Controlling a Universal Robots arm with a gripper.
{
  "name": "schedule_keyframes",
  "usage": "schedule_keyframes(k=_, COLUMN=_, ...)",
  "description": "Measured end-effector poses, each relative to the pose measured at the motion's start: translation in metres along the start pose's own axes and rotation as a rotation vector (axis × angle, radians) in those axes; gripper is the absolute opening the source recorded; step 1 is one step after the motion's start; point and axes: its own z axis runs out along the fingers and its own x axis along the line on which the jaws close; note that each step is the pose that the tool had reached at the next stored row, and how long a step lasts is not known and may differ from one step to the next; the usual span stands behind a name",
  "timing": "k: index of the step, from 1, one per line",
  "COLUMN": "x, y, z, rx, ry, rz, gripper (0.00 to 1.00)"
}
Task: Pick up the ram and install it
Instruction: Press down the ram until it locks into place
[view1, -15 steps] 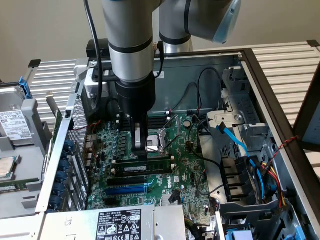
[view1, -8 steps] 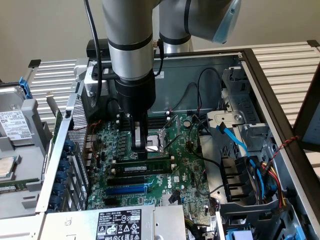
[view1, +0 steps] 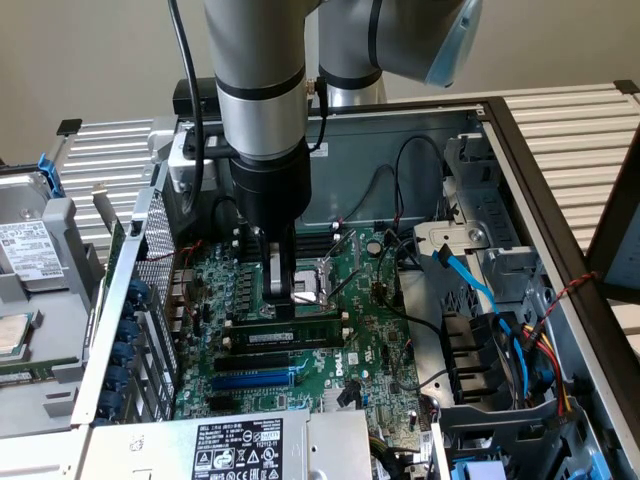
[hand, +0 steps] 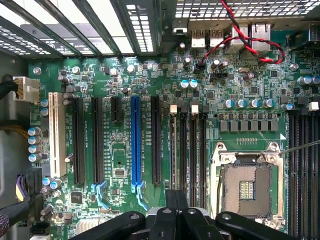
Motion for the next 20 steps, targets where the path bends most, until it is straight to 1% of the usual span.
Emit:
schedule_keyframes(k=7, x=0.0, y=0.0, z=0.0, rx=-0.0001, ry=0.0002, rz=0.0, gripper=0.11)
schedule_keyframes(k=9, x=-0.0001, y=-0.0012, z=0.0006, rx=-0.0001, ry=0.0001, rz=0.0, gripper=0.11)
schedule_keyframes(k=11, x=-0.0003, y=-0.0045, z=0.0011, rx=-0.0004, ry=0.0002, rz=0.0, gripper=0.11)
schedule_keyframes(k=15, x=-0.0003, y=-0.005, z=0.0015, rx=-0.0004, ry=0.0002, rz=0.0, gripper=0.11)
schedule_keyframes(k=20, x=-0.0004, y=-0.0049, z=0.0079, rx=-0.0002, ry=0.0, rz=0.0, gripper=0.11)
